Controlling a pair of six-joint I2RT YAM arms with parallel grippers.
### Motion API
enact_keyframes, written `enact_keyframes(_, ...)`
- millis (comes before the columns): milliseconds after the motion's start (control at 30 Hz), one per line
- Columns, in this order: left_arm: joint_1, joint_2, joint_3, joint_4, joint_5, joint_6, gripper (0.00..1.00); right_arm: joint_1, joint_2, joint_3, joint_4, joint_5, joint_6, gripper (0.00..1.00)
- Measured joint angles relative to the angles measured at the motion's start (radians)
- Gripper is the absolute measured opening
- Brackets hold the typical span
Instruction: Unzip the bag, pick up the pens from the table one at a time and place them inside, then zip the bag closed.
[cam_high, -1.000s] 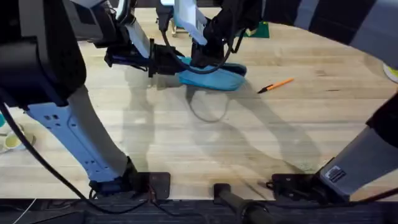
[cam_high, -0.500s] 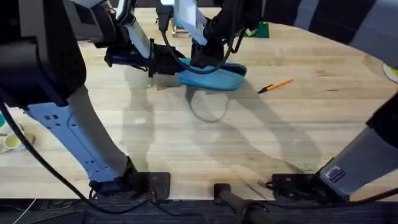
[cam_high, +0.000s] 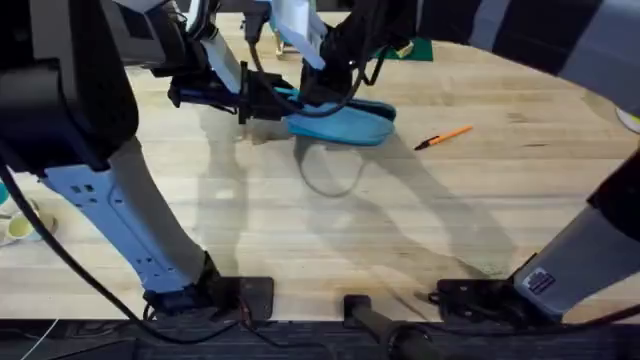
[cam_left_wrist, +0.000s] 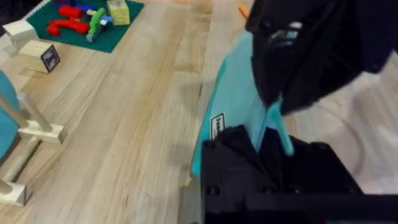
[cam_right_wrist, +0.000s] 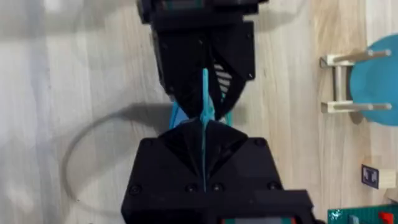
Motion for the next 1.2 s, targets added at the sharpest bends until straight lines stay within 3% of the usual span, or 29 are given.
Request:
enact_keyframes(433,0.002,0.0,0.0,0.0,0.001,0.0,0.041,0.024,0.0,-0.003,0.08,0.015,0.054,0.031)
enact_keyframes(1200,0.002,0.0,0.0,0.0,0.002,0.0,0.042,0.024,0.0,-0.003,0.084,0.015,0.082,0.031)
